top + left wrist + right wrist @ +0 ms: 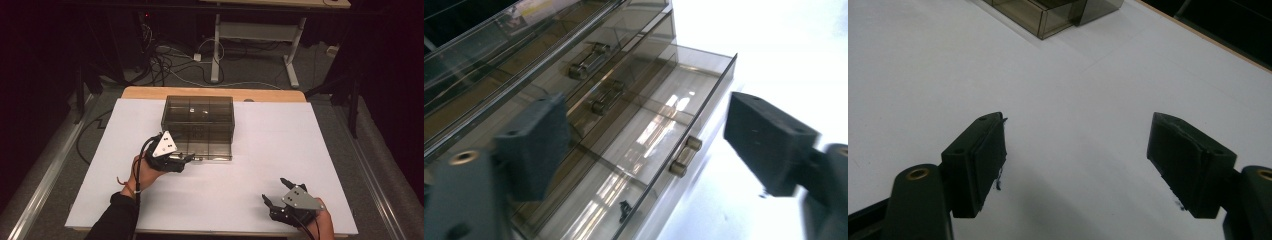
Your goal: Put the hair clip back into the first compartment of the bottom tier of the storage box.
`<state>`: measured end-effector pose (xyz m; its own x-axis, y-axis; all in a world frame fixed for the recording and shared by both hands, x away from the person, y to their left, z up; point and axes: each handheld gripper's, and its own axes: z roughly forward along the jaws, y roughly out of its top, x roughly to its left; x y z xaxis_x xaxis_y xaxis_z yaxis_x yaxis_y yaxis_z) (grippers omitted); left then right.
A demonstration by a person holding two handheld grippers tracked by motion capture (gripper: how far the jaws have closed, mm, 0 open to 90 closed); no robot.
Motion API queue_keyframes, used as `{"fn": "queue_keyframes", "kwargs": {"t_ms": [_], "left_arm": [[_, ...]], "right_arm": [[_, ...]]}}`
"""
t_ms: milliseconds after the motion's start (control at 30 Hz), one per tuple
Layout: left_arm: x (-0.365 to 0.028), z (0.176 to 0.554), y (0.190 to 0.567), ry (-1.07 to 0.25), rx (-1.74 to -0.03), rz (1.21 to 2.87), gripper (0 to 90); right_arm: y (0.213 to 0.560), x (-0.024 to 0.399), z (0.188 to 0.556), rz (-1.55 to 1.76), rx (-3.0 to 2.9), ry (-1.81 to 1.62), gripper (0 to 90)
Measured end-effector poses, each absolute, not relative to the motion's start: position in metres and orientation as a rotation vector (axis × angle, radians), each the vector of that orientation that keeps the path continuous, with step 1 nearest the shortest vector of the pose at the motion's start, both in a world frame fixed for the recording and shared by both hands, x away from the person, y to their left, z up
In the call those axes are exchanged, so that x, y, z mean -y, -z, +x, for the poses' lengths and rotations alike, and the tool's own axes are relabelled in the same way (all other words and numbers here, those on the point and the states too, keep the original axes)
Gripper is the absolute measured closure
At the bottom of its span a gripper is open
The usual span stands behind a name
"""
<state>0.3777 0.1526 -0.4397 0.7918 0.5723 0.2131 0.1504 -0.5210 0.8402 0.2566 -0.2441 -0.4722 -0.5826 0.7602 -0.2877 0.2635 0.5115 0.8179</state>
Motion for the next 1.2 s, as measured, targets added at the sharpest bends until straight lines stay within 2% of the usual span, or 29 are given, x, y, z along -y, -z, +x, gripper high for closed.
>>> {"fn": "queue_keyframes", "kwargs": {"t_ms": [1200], "left_arm": [[-0.141,0.351,0.428,-0.645,-0.419,2.087,15.3]], "right_arm": [[0.471,0.243,0.256,0.824,-2.103,-0.986,23.9]]}}
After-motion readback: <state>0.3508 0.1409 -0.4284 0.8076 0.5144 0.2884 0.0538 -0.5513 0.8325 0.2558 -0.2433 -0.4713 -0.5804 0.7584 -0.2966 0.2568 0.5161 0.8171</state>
